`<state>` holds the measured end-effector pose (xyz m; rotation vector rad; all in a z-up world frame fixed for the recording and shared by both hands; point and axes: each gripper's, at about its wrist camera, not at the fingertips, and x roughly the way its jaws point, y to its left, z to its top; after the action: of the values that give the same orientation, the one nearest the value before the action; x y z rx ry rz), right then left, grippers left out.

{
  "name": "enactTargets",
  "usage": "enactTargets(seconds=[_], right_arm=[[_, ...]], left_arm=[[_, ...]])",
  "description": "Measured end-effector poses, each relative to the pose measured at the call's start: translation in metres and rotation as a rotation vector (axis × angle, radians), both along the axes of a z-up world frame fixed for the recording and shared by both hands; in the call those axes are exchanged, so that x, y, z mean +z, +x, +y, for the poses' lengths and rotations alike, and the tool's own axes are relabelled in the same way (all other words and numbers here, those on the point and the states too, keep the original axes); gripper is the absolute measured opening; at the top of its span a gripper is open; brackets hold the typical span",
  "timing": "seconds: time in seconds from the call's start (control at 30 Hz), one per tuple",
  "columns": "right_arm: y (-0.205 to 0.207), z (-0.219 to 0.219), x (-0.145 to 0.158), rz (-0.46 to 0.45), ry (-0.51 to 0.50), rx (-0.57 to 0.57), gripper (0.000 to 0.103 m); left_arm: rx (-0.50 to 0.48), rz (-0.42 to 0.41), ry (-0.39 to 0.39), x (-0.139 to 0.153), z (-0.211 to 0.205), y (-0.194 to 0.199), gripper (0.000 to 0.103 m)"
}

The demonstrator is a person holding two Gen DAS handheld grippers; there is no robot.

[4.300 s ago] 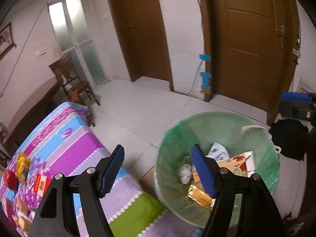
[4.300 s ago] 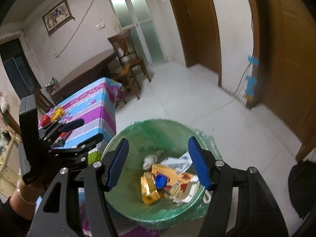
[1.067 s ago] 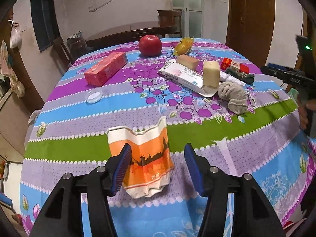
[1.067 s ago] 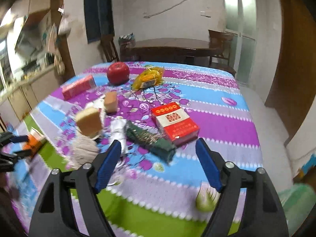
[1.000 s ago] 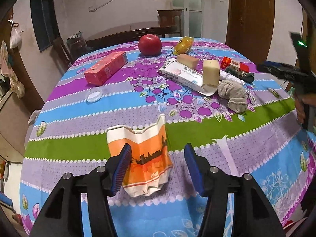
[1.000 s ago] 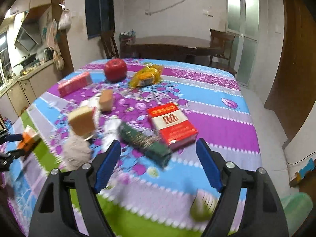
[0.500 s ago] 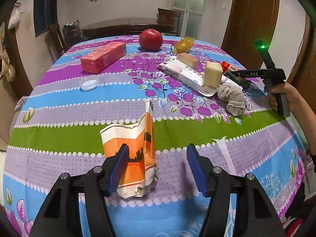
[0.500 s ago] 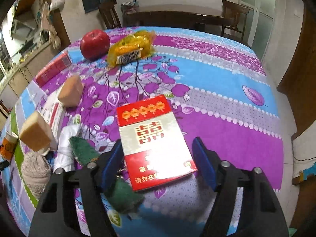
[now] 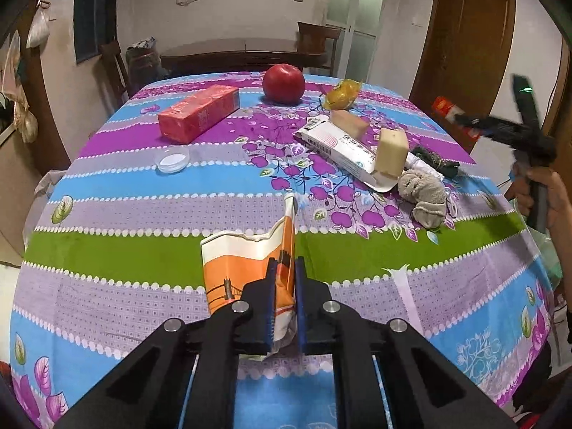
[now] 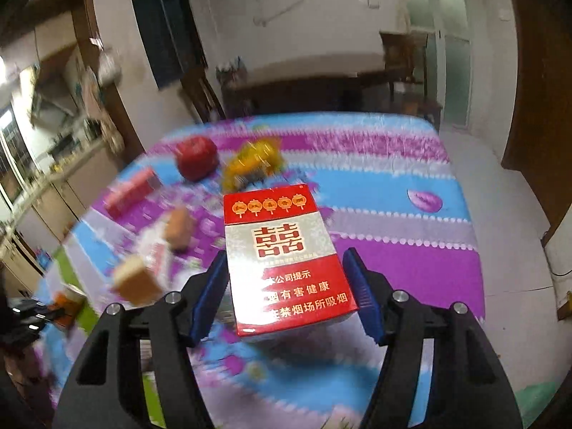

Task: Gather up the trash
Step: 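Grasp the red Double Happiness cigarette box with the right gripper while the left gripper holds the cup, then carry the paper cup and cigarette box over the green bin with both grippers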

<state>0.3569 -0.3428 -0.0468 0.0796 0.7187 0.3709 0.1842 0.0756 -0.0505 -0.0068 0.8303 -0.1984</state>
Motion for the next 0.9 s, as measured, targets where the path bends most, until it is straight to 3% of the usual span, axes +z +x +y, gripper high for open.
enactTargets(seconds=[0.17, 0.3, 0.57, 0.6, 0.63, 0.67, 0.73, 0.8, 0.9], right_arm=[[-0.065, 0.014, 0.030, -0.080, 0.071, 0.061, 0.062], [-0.109, 0.029, 0.038, -0.096, 0.115, 0.121, 0.061], [-0.155, 0.030, 0.049, -0.108, 0.158, 0.127, 0.057], [-0.159, 0.024, 0.054, -0.118, 0.157, 0.108, 0.055], [-0.160, 0.021, 0.056, -0.122, 0.159, 0.097, 0.047], [-0.163, 0.015, 0.059, -0.123, 0.164, 0.082, 0.026], [-0.164, 0.003, 0.063, -0.106, 0.153, 0.040, 0.024], [-0.160, -0.002, 0.058, -0.110, 0.048, -0.004, 0.023], [-0.140, -0.016, 0.019, -0.002, 0.028, -0.058, 0.021]], left_arm=[[-0.004, -0.028, -0.013, 0.010, -0.003, -0.011, 0.010], [0.004, -0.074, 0.008, 0.031, -0.011, -0.018, 0.010], [-0.031, -0.169, 0.066, 0.076, -0.058, -0.014, 0.010], [-0.047, -0.185, 0.076, 0.084, -0.071, -0.011, 0.010], [-0.056, -0.194, 0.083, 0.088, -0.079, -0.009, 0.010], [-0.065, -0.205, 0.093, 0.092, -0.089, -0.007, 0.010], [-0.096, -0.222, 0.100, 0.101, -0.112, -0.001, 0.010], [-0.120, -0.248, 0.129, 0.104, -0.134, 0.004, 0.010], [-0.142, -0.214, 0.132, 0.094, -0.161, 0.019, 0.010]])
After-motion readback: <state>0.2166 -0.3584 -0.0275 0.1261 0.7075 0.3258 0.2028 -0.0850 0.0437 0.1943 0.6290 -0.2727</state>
